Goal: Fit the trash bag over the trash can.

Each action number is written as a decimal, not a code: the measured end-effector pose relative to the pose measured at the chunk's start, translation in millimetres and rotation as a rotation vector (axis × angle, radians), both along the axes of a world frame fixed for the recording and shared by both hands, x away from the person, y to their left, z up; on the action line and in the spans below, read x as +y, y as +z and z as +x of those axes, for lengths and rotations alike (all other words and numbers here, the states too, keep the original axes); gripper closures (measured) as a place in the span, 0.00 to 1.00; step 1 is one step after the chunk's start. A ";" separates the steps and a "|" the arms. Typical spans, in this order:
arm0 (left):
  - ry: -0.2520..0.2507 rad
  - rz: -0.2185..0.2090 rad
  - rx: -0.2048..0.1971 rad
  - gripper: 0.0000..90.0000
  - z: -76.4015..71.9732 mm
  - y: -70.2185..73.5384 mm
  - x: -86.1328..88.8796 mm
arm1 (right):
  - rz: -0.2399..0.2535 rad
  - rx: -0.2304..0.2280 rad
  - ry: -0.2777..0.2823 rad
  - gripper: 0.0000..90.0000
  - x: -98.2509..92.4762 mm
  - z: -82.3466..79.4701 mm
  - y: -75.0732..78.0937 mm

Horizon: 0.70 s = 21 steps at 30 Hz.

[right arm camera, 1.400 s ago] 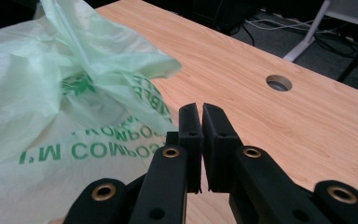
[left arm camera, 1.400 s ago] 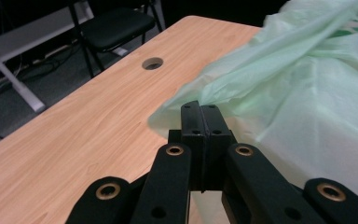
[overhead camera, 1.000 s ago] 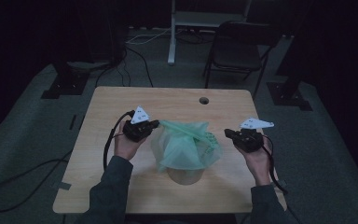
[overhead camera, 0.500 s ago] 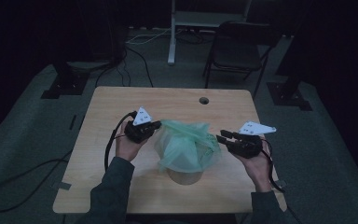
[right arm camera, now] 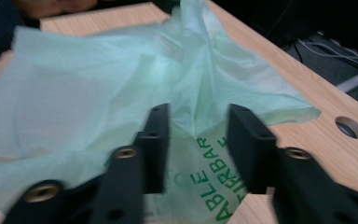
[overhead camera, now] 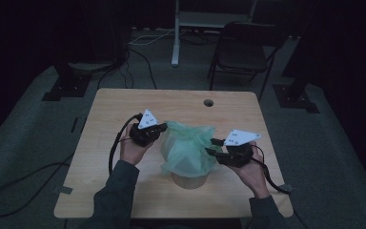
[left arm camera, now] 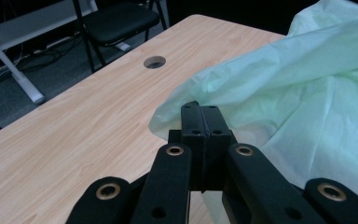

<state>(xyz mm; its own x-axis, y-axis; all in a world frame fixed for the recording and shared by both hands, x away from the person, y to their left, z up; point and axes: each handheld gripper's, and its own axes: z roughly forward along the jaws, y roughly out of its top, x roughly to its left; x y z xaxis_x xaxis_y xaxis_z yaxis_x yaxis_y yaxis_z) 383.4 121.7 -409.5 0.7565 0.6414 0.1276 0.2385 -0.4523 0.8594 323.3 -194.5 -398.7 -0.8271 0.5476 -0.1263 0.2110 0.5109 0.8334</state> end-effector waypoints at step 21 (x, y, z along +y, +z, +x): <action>0.022 0.104 0.133 1.00 29.0 -28.7 -31.3 | 0.046 0.227 -0.297 1.00 -36.8 50.4 -41.8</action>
